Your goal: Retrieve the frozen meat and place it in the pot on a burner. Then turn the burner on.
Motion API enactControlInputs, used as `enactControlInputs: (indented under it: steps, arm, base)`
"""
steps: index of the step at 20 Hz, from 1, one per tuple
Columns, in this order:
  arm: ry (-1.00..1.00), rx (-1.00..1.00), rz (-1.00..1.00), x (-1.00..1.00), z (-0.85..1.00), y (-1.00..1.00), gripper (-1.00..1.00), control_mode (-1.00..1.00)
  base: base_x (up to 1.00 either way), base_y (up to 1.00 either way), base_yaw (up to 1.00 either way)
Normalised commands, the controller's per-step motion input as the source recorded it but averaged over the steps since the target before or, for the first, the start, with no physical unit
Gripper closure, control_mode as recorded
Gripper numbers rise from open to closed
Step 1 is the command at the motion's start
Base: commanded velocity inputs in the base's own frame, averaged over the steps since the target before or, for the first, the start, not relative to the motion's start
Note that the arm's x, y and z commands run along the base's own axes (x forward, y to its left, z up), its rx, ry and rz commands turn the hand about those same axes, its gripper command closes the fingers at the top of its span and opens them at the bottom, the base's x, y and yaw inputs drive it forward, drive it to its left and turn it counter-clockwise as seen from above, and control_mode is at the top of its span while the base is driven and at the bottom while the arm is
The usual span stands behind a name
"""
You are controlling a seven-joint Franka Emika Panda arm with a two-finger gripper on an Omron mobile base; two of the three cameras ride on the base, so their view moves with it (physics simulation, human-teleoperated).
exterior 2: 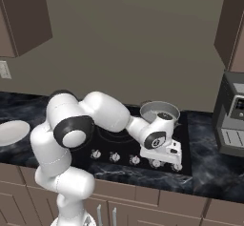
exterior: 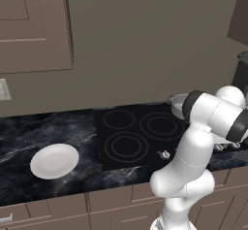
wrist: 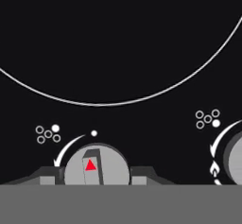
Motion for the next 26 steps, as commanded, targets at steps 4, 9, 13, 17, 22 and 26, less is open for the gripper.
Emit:
enactControlInputs:
  steps: [4,9,13,17,22,26]
  arm:
    - [0.00,-0.02,0.05,-0.13,-0.21,0.02,1.00,-1.00]
    - [0.00,-0.01,0.09,-0.06,-0.24,0.00,1.00,-1.00]
    - [0.02,0.00,0.30,-0.15,-0.46,0.00,1.00,-1.00]
    - [0.00,0.00,0.39,-0.25,-0.44,0.00,1.00,-1.00]
    - [0.00,0.00,0.42,-0.27,-0.41,0.01,1.00,-1.00]
    - [0.00,0.04,0.40,-0.17,-0.41,0.00,1.00,-1.00]
  base:
    - [0.00,0.00,0.00]
    - [0.00,0.00,0.00]
    - [0.00,0.00,0.00]
    - [0.00,0.00,0.00]
    - [0.00,0.00,0.00]
    - [0.00,0.00,0.00]
